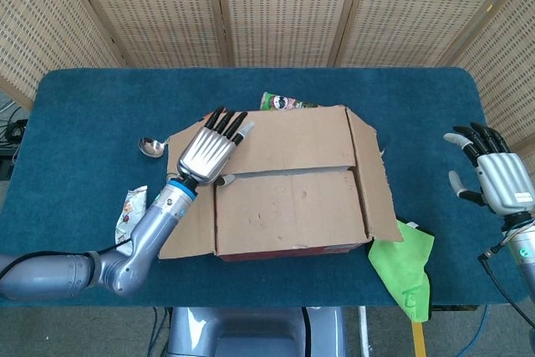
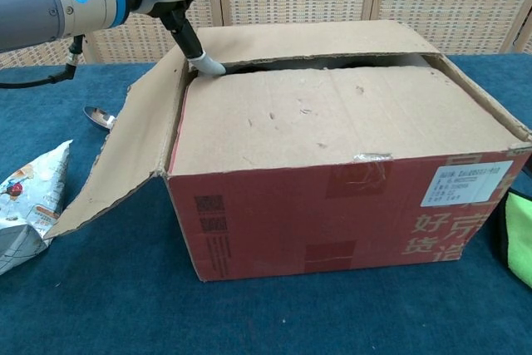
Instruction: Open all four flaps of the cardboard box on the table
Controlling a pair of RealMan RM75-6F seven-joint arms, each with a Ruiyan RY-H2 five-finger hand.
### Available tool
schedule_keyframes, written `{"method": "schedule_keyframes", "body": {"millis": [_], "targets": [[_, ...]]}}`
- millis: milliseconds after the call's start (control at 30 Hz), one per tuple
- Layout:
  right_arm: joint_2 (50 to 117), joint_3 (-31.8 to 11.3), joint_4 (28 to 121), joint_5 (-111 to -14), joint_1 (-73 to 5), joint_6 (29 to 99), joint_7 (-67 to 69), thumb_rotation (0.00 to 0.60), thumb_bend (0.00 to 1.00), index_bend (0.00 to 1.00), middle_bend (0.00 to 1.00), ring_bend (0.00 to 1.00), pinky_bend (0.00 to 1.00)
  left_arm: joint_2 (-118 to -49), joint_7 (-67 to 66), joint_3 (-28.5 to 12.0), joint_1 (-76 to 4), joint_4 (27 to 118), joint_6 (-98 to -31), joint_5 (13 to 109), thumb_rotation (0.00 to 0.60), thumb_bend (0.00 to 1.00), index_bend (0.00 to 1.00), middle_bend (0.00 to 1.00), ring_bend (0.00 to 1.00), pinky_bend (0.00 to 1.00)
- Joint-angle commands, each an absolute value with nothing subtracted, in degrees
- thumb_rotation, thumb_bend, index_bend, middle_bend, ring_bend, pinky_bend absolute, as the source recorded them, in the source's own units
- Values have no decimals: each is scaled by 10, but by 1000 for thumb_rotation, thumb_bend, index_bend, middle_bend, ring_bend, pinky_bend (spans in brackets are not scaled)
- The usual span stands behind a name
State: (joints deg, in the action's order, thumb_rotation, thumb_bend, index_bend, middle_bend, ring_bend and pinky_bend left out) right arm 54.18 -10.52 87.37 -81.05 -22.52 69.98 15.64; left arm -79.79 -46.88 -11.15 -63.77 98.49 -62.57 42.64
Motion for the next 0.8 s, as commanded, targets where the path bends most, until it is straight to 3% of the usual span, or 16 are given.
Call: {"method": "schedule_keyframes", "body": {"millis": [33, 800], "targets": [[542, -106, 873, -810, -225, 701, 157, 600, 503, 184, 137, 0, 63, -795, -459, -116, -634, 986, -631, 432, 488, 215, 0, 0, 0, 0], [537, -106, 878, -812, -224, 699, 156, 600, 504, 184, 136, 0, 63, -730, -404, -172, -618, 966, -652, 470, 487, 215, 0, 0, 0, 0]]}}
